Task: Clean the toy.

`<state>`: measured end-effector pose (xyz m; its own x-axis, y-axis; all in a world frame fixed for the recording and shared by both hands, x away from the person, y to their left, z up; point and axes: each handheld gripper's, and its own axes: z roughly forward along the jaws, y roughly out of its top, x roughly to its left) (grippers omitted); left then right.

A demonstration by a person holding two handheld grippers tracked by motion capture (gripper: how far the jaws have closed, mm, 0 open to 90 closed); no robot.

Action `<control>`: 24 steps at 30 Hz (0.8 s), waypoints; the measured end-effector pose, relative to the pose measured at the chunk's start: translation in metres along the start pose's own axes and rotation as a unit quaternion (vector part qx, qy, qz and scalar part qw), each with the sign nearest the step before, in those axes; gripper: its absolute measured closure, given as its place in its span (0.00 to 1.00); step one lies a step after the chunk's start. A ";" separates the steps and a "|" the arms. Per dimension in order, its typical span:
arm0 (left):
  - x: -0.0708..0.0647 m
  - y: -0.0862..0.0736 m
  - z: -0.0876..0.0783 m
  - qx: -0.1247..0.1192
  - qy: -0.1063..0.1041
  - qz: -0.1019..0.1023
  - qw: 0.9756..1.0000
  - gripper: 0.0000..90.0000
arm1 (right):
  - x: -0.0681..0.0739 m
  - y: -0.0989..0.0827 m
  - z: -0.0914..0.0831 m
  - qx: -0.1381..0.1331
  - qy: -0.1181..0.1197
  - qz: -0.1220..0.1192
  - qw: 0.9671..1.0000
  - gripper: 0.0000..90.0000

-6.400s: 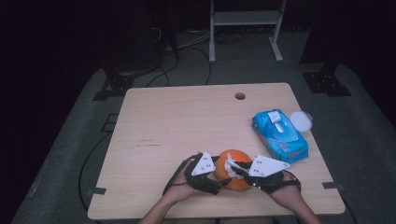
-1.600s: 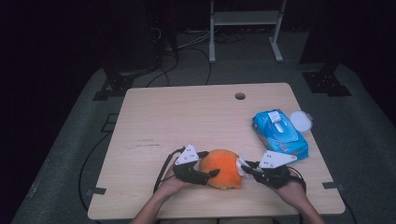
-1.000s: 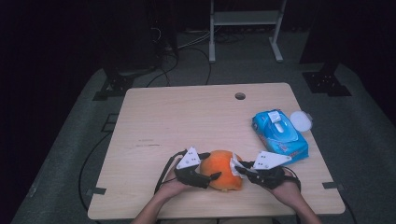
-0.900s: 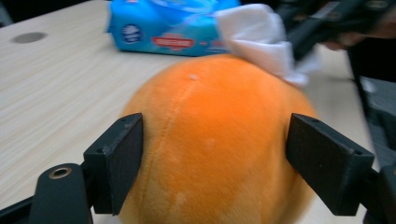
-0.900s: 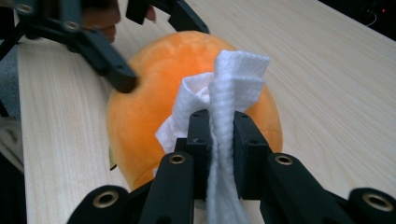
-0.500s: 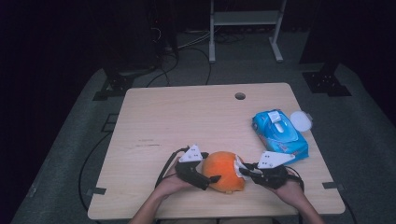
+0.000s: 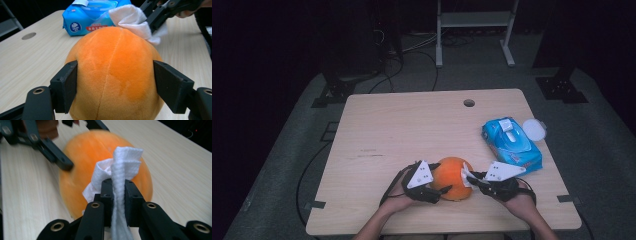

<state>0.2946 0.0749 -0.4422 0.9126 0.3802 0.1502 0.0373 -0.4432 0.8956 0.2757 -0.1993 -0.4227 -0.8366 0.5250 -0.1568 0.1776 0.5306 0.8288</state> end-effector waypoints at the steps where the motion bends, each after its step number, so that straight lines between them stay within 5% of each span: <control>1: -0.001 0.000 0.000 0.000 0.000 0.001 1.000 0.27 | -0.001 -0.002 0.000 0.005 -0.003 0.002 1.000 0.87; 6: -0.008 0.004 0.002 0.006 -0.005 0.017 1.000 0.25 | 0.006 0.009 -0.004 -0.015 -0.007 -0.002 1.000 0.87; 11: -0.002 0.000 -0.004 -0.003 -0.054 -0.010 0.998 0.22 | 0.006 0.006 0.000 -0.011 0.024 -0.001 1.000 0.87; 13: 0.006 0.002 -0.007 -0.019 -0.037 -0.027 0.999 0.20 | 0.005 0.002 -0.001 -0.003 0.028 -0.002 1.000 0.87; 16: 0.008 0.002 -0.003 -0.008 -0.030 -0.038 0.999 0.13 | 0.006 0.002 -0.001 -0.002 0.025 -0.004 1.000 0.87; 18: 0.004 0.000 0.002 -0.003 -0.034 -0.044 0.998 0.19 | 0.008 0.005 -0.002 0.000 0.020 -0.008 1.000 0.87; 24: -0.013 0.011 0.006 0.006 -0.025 0.004 1.000 0.25 | 0.018 0.021 -0.009 -0.032 0.024 -0.023 0.999 0.87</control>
<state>0.2857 0.0604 -0.4372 0.9324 0.3346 0.1363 0.0339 -0.4565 0.8891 0.2594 -0.1845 -0.4029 -0.8671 0.4676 -0.1719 0.1056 0.5097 0.8538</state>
